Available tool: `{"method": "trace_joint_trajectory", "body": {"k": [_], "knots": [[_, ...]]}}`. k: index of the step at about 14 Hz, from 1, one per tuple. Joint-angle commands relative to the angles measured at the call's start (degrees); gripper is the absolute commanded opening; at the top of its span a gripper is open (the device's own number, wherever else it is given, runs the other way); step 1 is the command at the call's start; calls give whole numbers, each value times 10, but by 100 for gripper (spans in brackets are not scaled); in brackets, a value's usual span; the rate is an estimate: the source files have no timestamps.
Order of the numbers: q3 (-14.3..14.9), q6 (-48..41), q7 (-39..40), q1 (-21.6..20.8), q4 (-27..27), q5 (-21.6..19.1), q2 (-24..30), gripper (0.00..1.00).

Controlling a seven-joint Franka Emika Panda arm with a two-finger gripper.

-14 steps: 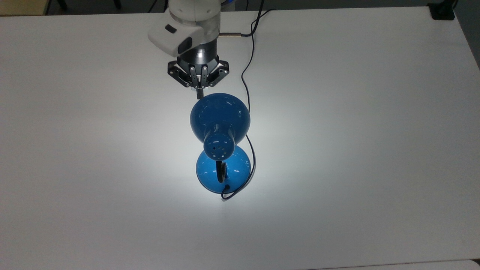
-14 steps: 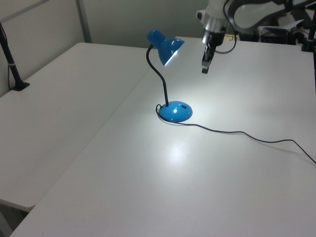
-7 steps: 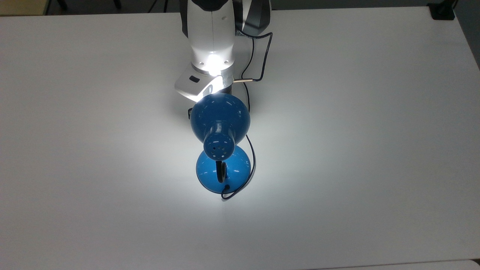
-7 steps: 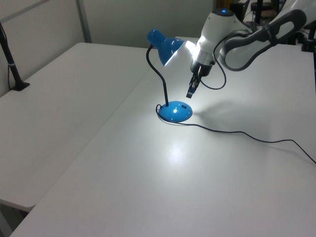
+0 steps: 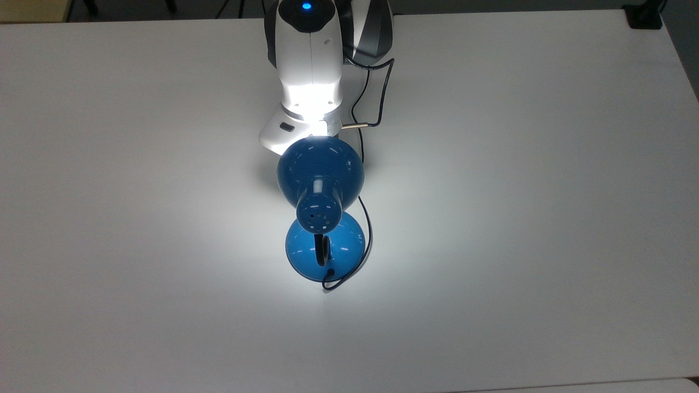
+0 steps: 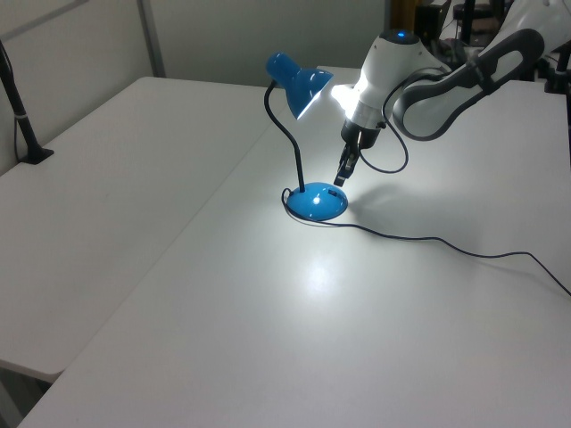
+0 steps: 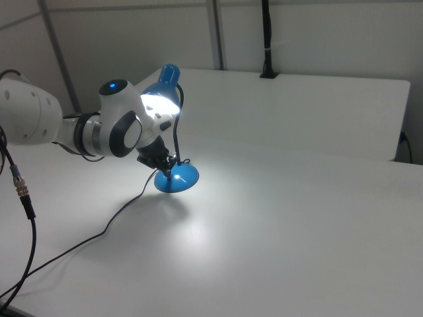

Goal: Turn off the lamp
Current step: 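Press the switch on the lamp base with the gripper fingertips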

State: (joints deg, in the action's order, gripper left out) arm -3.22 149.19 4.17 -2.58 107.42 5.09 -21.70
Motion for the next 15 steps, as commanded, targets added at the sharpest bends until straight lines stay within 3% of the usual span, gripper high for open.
{"method": "trace_joint_trajectory", "body": {"k": [1, 14, 15], "knots": [[-2, 23, 8, -2, 2, 9, -10, 0], [-2, 22, 3, -6, 3, 23, -22, 0], [-2, 21, 3, -6, 22, 24, -21, 0]]}}
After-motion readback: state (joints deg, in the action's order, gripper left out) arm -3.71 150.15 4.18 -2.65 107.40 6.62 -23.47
